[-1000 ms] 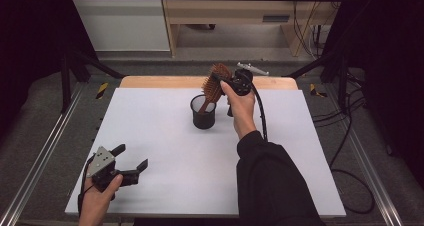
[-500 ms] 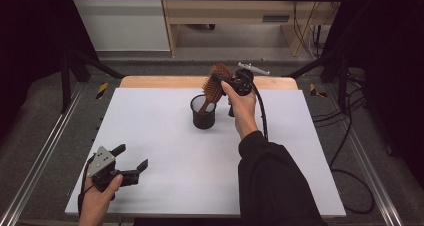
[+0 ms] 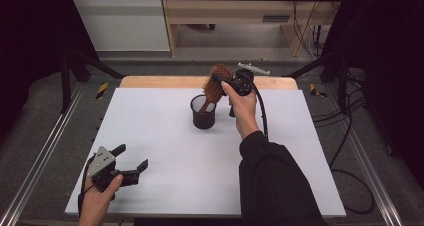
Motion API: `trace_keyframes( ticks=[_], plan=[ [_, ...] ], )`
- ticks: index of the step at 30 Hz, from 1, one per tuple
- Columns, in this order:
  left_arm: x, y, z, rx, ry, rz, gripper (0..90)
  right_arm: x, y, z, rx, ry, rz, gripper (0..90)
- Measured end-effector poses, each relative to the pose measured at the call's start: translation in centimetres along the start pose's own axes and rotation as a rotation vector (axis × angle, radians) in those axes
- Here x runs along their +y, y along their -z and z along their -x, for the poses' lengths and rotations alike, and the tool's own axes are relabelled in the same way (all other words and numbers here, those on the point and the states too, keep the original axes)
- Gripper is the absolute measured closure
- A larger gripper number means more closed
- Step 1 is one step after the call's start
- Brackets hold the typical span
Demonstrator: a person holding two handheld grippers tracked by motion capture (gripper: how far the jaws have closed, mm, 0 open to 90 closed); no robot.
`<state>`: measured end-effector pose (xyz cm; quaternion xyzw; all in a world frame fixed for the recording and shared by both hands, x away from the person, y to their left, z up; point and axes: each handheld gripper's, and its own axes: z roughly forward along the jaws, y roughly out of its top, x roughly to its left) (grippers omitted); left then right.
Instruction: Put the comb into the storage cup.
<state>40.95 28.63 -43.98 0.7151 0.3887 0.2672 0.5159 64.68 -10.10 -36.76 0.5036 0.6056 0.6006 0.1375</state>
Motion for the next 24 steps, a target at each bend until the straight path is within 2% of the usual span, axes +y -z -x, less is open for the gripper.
trace_keyframes(
  ticks=[24],
  plan=[
    [-0.01,-0.03,0.05,-0.003,0.0,-0.002,3.2,0.13,-0.05,-0.09,-0.005,0.019,-0.012,43.0]
  ],
)
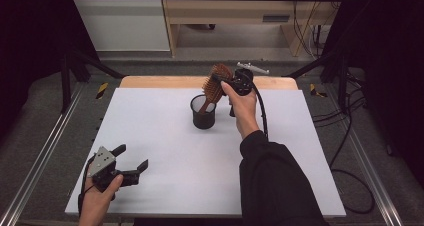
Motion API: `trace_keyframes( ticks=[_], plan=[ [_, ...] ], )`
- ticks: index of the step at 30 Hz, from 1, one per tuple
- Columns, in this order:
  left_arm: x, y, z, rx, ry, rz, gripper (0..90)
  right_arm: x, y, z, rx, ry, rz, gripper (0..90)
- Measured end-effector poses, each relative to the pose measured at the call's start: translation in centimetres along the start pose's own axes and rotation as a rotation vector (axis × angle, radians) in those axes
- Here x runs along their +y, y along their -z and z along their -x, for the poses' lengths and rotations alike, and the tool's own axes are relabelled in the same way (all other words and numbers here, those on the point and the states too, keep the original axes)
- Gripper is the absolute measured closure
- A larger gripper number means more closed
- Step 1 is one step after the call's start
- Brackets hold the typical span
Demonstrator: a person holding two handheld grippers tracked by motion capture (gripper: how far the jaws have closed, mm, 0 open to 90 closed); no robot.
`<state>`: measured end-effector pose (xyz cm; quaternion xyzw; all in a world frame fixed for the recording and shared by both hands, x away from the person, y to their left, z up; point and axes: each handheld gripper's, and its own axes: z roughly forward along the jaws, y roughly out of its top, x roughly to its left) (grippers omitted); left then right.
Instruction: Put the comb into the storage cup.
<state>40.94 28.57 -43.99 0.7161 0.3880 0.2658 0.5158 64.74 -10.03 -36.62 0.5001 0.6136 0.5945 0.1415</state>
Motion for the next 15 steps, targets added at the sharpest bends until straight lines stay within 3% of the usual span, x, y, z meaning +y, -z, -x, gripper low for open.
trace_keyframes(
  ticks=[15],
  plan=[
    [0.0,-0.01,0.0,-0.001,-0.003,-0.002,3.3,0.1,0.19,0.12,-0.012,0.008,-0.009,40.5]
  ],
)
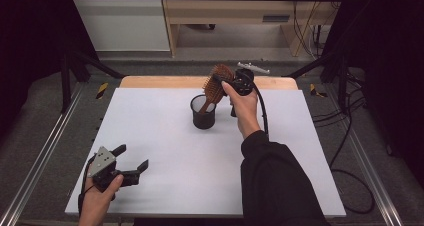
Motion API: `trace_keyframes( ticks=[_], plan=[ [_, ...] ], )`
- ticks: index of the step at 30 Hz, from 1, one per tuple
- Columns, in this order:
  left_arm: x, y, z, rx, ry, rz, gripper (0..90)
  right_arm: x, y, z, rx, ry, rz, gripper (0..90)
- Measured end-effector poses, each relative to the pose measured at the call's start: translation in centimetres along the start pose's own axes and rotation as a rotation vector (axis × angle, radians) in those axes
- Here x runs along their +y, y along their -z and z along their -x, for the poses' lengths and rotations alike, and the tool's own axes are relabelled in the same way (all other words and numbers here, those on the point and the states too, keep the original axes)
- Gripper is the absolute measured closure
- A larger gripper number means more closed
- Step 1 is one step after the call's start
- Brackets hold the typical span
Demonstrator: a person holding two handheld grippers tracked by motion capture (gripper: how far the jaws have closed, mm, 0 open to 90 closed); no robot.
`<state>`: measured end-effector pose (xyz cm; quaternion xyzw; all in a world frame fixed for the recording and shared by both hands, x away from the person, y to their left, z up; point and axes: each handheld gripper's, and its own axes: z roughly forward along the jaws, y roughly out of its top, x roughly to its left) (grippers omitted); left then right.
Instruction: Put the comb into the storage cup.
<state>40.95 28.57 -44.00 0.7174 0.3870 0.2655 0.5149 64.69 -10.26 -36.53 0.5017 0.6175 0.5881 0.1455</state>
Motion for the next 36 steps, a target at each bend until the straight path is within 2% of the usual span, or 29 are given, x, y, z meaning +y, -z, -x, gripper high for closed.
trace_keyframes(
  ticks=[25,36],
  plan=[
    [0.0,-0.04,0.07,-0.003,-0.003,-0.003,3.3,0.06,0.12,-0.01,-0.008,0.005,-0.007,34.5],
    [-0.02,-0.07,0.1,-0.005,-0.003,-0.006,3.2,0.15,0.26,0.16,-0.026,0.013,-0.012,27.9]
  ],
)
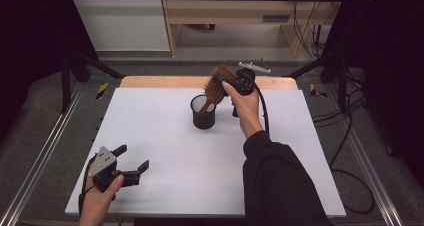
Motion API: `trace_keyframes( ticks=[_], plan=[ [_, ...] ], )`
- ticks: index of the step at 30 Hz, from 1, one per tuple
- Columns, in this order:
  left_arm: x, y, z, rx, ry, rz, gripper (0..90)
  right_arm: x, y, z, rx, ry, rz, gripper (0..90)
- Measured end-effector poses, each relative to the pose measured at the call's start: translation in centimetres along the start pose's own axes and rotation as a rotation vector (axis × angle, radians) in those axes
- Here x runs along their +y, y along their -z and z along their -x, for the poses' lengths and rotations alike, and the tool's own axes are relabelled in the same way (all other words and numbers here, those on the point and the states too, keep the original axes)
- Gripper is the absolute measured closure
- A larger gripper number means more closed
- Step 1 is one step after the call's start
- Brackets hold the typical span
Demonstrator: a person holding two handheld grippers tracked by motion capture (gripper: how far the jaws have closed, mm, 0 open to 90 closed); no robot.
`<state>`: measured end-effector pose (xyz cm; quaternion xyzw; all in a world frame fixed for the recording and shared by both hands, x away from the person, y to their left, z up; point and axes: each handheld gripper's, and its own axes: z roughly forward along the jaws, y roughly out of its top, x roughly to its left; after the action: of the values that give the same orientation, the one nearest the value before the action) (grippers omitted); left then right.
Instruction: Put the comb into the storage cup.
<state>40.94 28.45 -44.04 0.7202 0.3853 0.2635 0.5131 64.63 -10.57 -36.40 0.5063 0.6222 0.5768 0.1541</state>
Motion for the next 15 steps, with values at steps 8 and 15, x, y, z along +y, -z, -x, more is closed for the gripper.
trace_keyframes(
  ticks=[8,15],
  plan=[
    [-0.01,-0.01,0.0,0.0,0.002,0.001,3.2,0.04,0.07,-0.15,-0.015,0.017,-0.005,24.7],
    [0.01,0.03,-0.05,0.003,0.003,0.002,3.1,0.14,0.28,-0.35,-0.017,0.02,0.0,20.3]
  ],
)
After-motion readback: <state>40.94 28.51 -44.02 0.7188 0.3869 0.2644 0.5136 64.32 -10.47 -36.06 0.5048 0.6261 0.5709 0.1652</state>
